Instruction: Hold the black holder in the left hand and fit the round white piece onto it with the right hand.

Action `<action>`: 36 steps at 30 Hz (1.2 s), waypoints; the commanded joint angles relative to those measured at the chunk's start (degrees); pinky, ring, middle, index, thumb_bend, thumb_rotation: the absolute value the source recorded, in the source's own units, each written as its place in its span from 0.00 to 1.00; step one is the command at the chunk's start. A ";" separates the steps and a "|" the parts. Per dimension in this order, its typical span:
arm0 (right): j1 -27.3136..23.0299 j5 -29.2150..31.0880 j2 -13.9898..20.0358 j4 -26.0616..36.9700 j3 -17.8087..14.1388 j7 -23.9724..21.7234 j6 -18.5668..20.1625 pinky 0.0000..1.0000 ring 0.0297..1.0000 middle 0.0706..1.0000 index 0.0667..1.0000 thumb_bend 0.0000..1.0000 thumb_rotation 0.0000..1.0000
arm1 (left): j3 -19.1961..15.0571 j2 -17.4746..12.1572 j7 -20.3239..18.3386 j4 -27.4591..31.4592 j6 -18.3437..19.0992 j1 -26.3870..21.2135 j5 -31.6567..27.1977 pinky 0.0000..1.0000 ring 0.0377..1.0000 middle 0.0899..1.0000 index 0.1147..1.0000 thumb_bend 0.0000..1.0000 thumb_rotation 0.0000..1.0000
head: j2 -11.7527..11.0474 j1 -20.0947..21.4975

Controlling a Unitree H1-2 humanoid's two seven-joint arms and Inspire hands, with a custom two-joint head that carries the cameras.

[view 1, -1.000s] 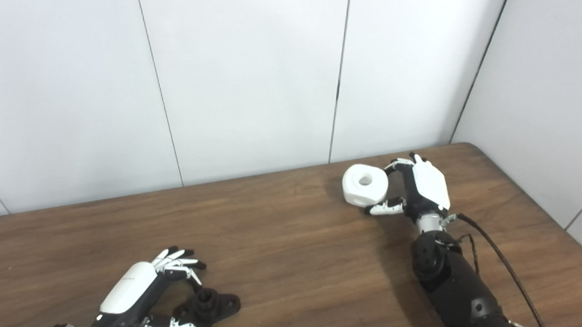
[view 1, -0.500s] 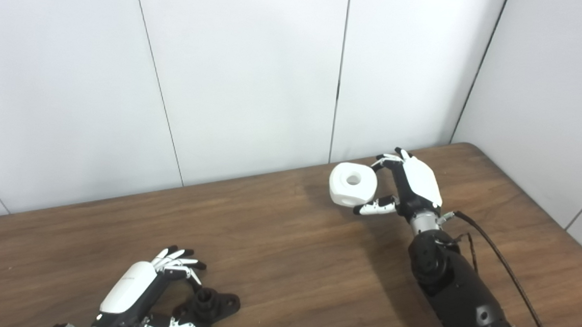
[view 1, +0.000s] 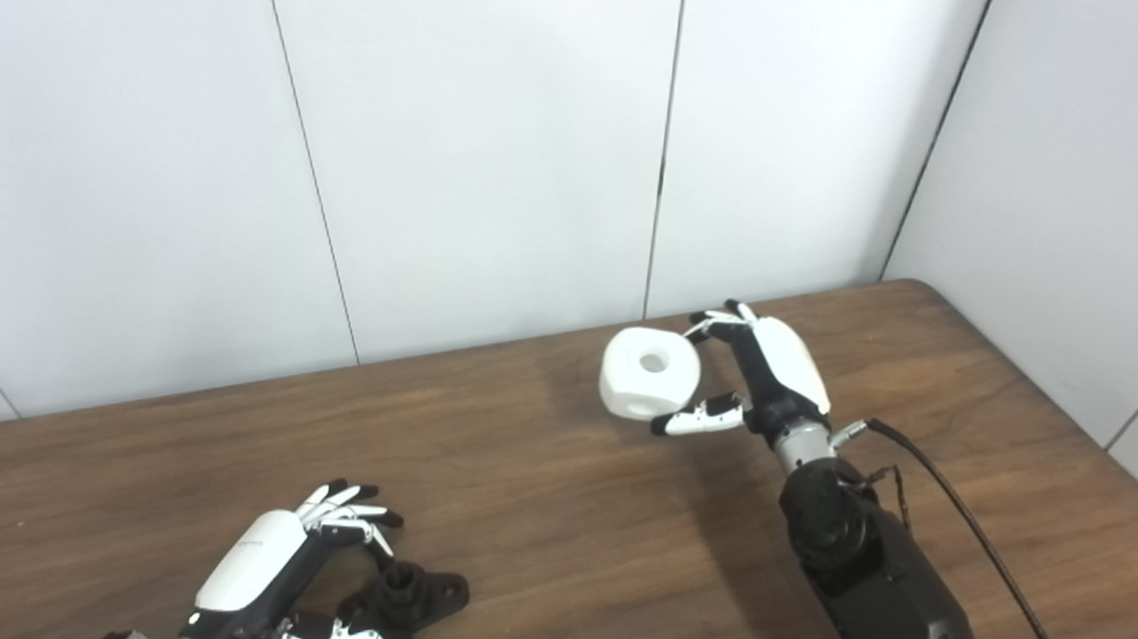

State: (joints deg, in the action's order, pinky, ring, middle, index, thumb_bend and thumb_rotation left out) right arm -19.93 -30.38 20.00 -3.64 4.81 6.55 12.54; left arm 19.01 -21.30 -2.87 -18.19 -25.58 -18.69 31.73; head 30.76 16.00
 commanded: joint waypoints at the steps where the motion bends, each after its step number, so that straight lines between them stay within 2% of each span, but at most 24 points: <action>1: -1.36 0.36 0.78 4.09 0.08 -2.09 0.14 1.00 0.97 0.82 0.45 0.51 0.15 | 0.22 -1.19 -0.68 -1.08 1.41 0.04 2.07 1.00 0.92 0.75 0.41 0.52 0.05 | 0.15 -0.37; 9: -0.48 0.85 1.34 13.14 2.53 -12.54 5.16 1.00 0.98 0.83 0.45 0.51 0.15 | 0.55 -0.43 0.28 -1.99 1.14 -0.30 2.69 1.00 0.94 0.76 0.41 0.52 0.05 | 1.07 -3.43; 22: -2.01 0.22 2.96 23.16 6.24 -25.72 9.21 1.00 0.97 0.82 0.45 0.51 0.15 | 1.36 0.93 0.73 -2.29 1.67 -0.46 3.34 1.00 0.96 0.76 0.41 0.52 0.05 | 2.35 -7.17; 29: -3.44 0.52 2.79 25.67 7.82 -30.47 11.56 1.00 0.98 0.81 0.45 0.51 0.15 | 1.64 2.19 0.27 -1.64 3.08 -0.45 3.92 1.00 0.96 0.76 0.41 0.52 0.05 | 3.26 -9.92; 36: -4.06 -0.14 1.27 26.08 9.88 -31.70 11.47 1.00 0.97 0.81 0.45 0.51 0.15 | 1.86 2.75 -0.54 -0.32 4.91 -0.30 4.50 1.00 0.96 0.76 0.41 0.52 0.05 | 3.93 -11.90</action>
State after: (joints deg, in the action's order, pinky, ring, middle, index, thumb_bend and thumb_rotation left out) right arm -21.41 -30.17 21.55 20.17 14.53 -25.12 24.43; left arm 19.76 -18.88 -2.15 -18.24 -22.88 -19.47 33.98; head 34.63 4.05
